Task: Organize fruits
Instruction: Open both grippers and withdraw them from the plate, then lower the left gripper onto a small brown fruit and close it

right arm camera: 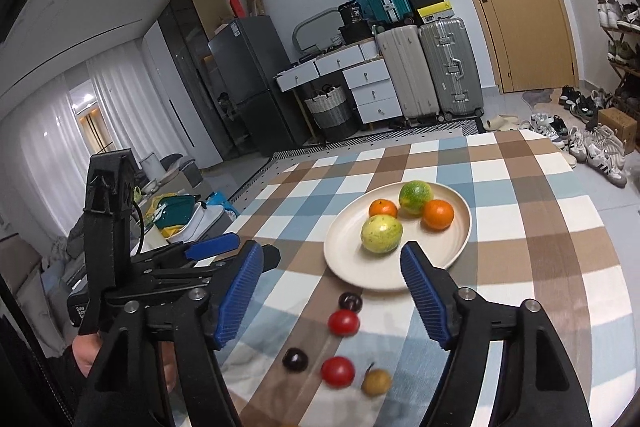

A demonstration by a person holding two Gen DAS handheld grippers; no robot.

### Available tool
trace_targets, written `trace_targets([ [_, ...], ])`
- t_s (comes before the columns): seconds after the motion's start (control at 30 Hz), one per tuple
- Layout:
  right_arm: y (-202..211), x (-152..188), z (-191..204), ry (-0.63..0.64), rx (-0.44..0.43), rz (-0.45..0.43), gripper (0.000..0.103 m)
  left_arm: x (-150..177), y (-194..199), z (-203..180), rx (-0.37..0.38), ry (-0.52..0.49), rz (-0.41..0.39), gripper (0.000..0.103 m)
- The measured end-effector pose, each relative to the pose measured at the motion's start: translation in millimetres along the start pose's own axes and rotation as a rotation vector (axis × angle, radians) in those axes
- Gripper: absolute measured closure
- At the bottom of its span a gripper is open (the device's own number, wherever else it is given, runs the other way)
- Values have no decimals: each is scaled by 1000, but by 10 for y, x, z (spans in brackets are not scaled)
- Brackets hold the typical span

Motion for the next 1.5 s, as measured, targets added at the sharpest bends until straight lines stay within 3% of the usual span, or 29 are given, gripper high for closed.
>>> trace_targets([
  [0.37, 153, 415, 113, -35, 11, 11, 22, 503, 253, -96, -14, 1, 16, 15],
  [0.5, 272, 493, 163, -25, 22, -1, 15, 639, 378, -153, -27, -7, -4, 2],
  [0.8, 456, 700, 174, -37, 38, -8, 12, 1052, 447, -352, -28, -38, 26, 1],
  [1.1, 588, 950, 135, -42, 71, 1, 8, 1475, 210, -553, -40, -82, 123, 1],
  [1.5, 589, 1441, 19, -50, 129, 88, 7, 1670, -85, -592, -21, -92, 203, 1],
])
Point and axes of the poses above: each gripper's, at about its wrist camera, not at the fingertips, and y roughly against the way its jaws point, z to its left, x to its underside, the point moved 10 cm from there along -y, roughly the way its jaws point, and after that the axes turned 5 degrees about z, right-handed, at the moved point
